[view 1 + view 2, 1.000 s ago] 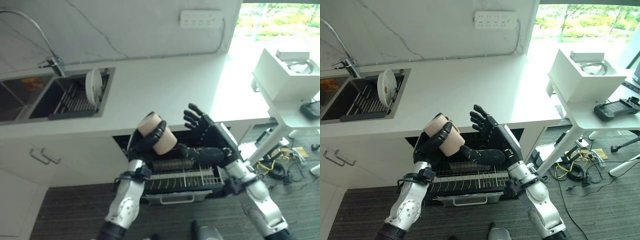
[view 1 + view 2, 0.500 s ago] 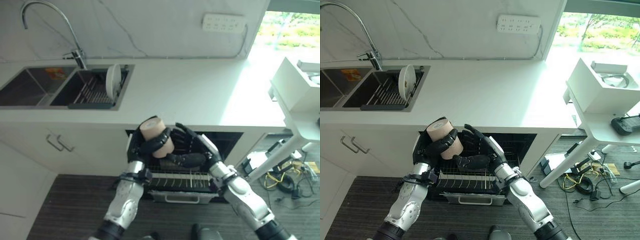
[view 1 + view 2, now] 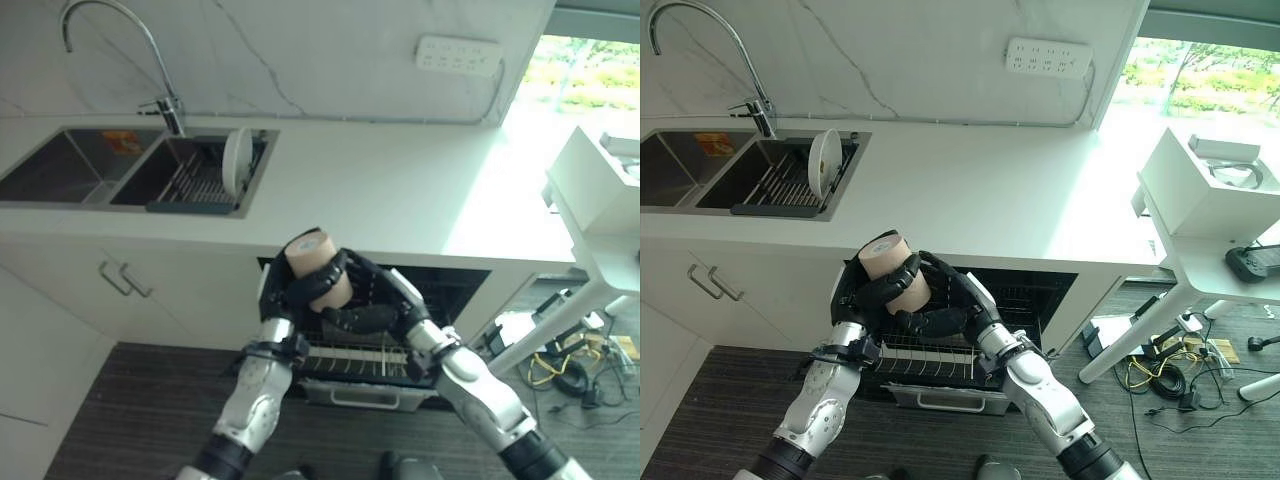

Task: Place the dishes in the dishwasher.

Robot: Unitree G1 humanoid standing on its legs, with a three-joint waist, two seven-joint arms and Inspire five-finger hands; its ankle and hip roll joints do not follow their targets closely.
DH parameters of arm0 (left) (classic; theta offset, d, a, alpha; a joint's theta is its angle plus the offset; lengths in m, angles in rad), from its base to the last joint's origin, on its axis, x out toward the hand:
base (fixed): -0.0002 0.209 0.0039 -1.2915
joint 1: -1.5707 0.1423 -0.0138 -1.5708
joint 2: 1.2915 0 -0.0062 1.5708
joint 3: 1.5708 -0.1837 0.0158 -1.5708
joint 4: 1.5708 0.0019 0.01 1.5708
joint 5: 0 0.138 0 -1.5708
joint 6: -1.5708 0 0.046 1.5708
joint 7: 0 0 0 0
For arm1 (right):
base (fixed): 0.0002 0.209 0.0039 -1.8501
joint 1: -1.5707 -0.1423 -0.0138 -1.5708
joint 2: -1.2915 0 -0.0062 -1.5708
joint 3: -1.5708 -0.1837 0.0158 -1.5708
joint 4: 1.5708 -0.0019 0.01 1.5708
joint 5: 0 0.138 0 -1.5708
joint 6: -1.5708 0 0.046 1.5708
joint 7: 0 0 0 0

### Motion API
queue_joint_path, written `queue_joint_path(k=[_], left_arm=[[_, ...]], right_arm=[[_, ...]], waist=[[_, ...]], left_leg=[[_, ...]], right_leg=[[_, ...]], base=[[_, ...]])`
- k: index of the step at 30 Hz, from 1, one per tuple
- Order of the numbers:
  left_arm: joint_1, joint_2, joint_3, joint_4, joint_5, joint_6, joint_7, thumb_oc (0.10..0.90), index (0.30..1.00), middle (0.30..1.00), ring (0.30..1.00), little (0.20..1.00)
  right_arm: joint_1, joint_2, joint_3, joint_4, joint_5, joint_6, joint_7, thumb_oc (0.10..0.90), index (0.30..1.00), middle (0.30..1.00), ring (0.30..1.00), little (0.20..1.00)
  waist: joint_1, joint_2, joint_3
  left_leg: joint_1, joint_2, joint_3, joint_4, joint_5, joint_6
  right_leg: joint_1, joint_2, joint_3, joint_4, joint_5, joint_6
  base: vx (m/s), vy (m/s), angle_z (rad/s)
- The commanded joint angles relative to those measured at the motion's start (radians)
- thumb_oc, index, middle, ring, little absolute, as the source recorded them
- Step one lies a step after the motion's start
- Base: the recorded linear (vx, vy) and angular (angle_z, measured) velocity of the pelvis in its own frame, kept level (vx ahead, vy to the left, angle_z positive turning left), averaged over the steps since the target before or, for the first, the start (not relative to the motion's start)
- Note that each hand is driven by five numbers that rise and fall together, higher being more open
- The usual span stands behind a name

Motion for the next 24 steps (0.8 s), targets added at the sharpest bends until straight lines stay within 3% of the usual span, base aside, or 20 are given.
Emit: queue_joint_path(k=[1,10,24], left_arm=[[-0.142,-0.016,-0.052,-0.020,0.070,-0.103,-0.016,0.400,0.300,0.300,0.300,0.300],[-0.153,-0.027,-0.073,0.019,0.086,-0.098,-0.007,0.400,0.300,0.300,0.300,0.300],[-0.222,-0.071,-0.144,0.080,0.161,-0.128,0.050,0.400,0.300,0.300,0.300,0.300]], right_arm=[[-0.147,0.061,-0.007,-0.030,0.015,-0.096,-0.004,0.800,0.900,0.900,0.900,0.900],[-0.205,0.080,0.025,0.012,-0.035,-0.070,-0.038,0.800,0.900,0.900,0.900,0.900],[-0.284,0.170,0.110,0.215,-0.148,-0.053,-0.118,0.800,0.900,0.900,0.900,0.900]], waist=[[0.014,-0.020,-0.053],[0.026,-0.021,-0.050],[0.045,-0.023,-0.046]], left_leg=[[-0.012,0.035,-0.077,0.030,-0.084,-0.034],[-0.011,0.030,-0.086,0.030,-0.088,-0.032],[-0.014,0.029,-0.092,0.030,-0.087,-0.032]], right_leg=[[0.051,-0.059,0.011,-0.019,-0.048,0.114],[0.053,-0.057,0.015,-0.019,-0.051,0.112],[0.057,-0.064,0.003,-0.019,-0.050,0.110]], base=[[0.00,0.000,0.00],[0.00,0.000,0.00],[0.00,0.000,0.00]])
